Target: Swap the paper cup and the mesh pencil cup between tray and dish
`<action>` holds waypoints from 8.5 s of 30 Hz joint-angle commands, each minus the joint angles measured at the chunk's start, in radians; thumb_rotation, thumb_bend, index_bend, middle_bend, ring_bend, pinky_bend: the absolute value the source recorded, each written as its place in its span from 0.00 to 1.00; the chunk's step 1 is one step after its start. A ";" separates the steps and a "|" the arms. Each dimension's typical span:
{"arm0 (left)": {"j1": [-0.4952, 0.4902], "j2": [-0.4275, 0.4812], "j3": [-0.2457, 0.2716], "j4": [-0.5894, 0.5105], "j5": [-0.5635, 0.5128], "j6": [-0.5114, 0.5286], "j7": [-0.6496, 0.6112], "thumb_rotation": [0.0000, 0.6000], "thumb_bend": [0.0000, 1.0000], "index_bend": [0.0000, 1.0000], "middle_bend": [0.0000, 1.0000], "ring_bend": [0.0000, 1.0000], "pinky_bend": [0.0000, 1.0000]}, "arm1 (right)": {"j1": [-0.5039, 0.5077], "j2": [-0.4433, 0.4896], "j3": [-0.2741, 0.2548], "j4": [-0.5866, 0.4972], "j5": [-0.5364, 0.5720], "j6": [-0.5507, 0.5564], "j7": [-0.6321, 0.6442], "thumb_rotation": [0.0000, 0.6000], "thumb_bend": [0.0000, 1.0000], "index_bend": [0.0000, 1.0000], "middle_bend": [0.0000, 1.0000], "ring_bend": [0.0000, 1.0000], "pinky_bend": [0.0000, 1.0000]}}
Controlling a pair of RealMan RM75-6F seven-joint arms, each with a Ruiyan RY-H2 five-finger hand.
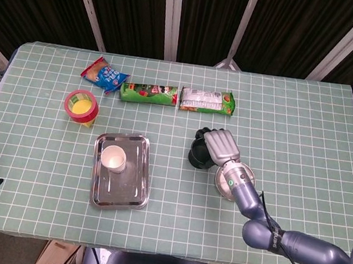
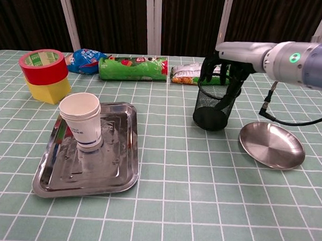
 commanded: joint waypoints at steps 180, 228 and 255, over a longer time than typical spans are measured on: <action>-1.316 -0.972 -0.312 0.926 -0.547 -0.838 0.201 1.00 0.04 0.20 0.01 0.00 0.09 | -0.805 0.465 -0.210 -0.187 -0.476 0.465 0.559 1.00 0.00 0.05 0.00 0.00 0.00; -0.785 -0.260 -0.007 0.139 -0.311 -0.637 0.111 1.00 0.39 0.42 0.25 0.29 0.46 | -0.817 0.457 -0.208 -0.207 -0.501 0.474 0.550 1.00 0.00 0.09 0.00 0.00 0.00; -0.473 -0.124 0.054 -0.011 0.110 -0.062 0.169 1.00 0.02 0.13 0.00 0.00 0.18 | -0.729 0.512 -0.227 -0.232 -0.699 0.376 0.683 1.00 0.00 0.04 0.00 0.00 0.00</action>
